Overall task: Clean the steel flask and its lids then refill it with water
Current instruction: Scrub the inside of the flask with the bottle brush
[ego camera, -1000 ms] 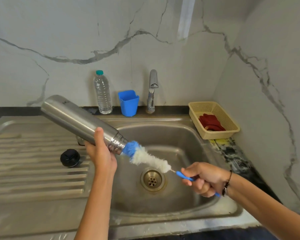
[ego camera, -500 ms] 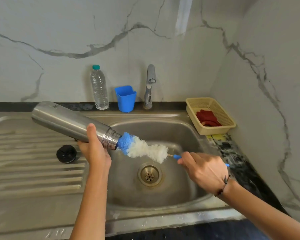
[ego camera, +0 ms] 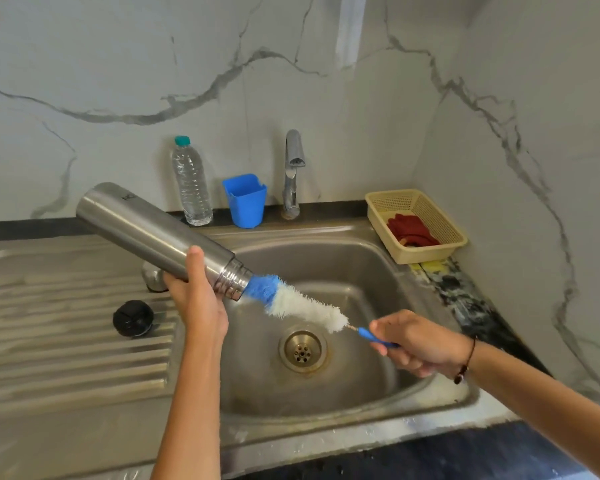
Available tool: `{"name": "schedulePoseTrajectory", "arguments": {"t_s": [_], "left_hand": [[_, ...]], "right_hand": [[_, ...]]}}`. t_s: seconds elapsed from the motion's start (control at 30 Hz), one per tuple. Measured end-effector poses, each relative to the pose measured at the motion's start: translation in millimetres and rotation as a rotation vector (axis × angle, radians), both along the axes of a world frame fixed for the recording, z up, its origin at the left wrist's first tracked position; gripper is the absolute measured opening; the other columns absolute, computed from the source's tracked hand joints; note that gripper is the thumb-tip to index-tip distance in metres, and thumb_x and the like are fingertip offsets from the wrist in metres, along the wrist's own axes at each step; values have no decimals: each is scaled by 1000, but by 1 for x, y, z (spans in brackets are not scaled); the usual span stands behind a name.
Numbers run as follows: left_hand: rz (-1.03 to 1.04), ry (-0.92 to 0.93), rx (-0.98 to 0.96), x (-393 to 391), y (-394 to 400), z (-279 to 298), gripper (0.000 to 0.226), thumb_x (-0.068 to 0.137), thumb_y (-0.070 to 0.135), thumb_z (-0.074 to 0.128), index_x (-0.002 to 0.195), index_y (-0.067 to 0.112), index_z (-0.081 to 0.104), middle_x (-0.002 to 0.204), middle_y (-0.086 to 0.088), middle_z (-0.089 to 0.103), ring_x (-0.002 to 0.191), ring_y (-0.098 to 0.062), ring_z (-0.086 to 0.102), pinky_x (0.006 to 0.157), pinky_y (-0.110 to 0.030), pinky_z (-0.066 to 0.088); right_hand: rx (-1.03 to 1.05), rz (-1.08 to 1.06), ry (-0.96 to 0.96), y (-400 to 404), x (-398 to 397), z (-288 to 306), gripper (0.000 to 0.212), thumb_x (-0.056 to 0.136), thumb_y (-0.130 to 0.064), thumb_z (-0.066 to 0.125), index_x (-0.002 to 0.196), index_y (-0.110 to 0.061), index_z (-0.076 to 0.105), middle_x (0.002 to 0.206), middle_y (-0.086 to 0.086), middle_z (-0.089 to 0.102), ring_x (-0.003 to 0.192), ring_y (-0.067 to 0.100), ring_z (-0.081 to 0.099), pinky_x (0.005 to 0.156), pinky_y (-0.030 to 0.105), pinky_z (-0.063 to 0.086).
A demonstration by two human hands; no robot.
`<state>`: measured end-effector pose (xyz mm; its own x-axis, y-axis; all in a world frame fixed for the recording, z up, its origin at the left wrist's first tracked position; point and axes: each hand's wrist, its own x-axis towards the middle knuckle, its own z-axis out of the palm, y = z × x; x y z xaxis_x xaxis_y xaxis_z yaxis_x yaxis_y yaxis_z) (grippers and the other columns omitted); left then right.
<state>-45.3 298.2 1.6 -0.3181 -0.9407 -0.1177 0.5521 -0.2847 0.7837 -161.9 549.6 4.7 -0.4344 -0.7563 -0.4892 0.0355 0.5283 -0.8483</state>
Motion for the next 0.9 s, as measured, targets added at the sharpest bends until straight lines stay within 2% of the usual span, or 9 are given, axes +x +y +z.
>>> {"name": "schedulePoseTrajectory", "arguments": {"t_s": [0.1,0.2,0.27,0.33,0.37,0.43,0.6,0.73,0.9], "left_hand": [[-4,-28,-42,0,0,-5,32,97,15,52,116,35,36,113,7,58,106,-9,60,99,-32,48],[-38,-58,-75,1,0,-12,43,96,17,56,134,19,38,118,2,60,108,-12,62,101,-37,48],[-33,-59,-57,1,-1,-13,47,94,19,58,136,19,36,122,-1,59,112,-15,61,101,-38,48],[3,-39,2,-1,-3,-12,41,94,21,59,129,25,38,123,0,59,113,-14,60,101,-36,48],[19,-24,35,-2,-3,-10,37,94,22,59,125,27,38,120,2,59,110,-12,61,99,-33,49],[33,-12,74,-3,0,-8,33,94,22,59,120,26,39,117,4,59,109,-11,61,97,-32,50],[85,-55,180,-3,2,-7,46,89,29,65,123,17,37,116,-1,58,106,-16,63,94,-36,53],[127,-110,280,-5,0,-4,38,86,37,67,104,17,41,108,-2,56,97,-18,65,86,-38,57],[99,-81,388,-4,2,6,49,87,39,66,114,14,34,107,-6,54,90,-21,66,82,-44,58]], "right_hand": [[95,2,-288,4,-12,-1,42,99,-37,35,64,-17,47,43,-9,22,35,5,13,35,14,7],[152,-18,-300,4,-15,3,40,97,-38,37,64,-17,46,42,-10,24,33,4,15,33,15,10],[83,-35,118,3,-7,-6,43,98,-40,36,63,-18,47,40,-11,33,34,5,25,36,20,22],[14,12,949,4,1,-19,49,96,-52,29,62,-24,49,41,-8,43,35,6,39,41,24,29],[-9,16,1256,6,3,-25,52,97,-53,23,64,-24,50,40,-6,44,32,11,41,38,23,25],[-58,32,1589,9,4,-30,54,101,-44,19,67,-18,52,39,-4,43,27,17,38,34,18,17],[-184,33,1869,11,-1,-26,53,102,-32,29,64,-13,59,46,-4,47,33,16,43,38,19,16],[-241,61,1992,10,-8,-18,44,98,-27,41,63,-13,63,49,-5,49,37,13,45,38,20,19],[-328,68,2046,10,-13,-8,23,95,-27,45,78,-16,54,51,-5,50,38,13,45,36,21,23]]}}
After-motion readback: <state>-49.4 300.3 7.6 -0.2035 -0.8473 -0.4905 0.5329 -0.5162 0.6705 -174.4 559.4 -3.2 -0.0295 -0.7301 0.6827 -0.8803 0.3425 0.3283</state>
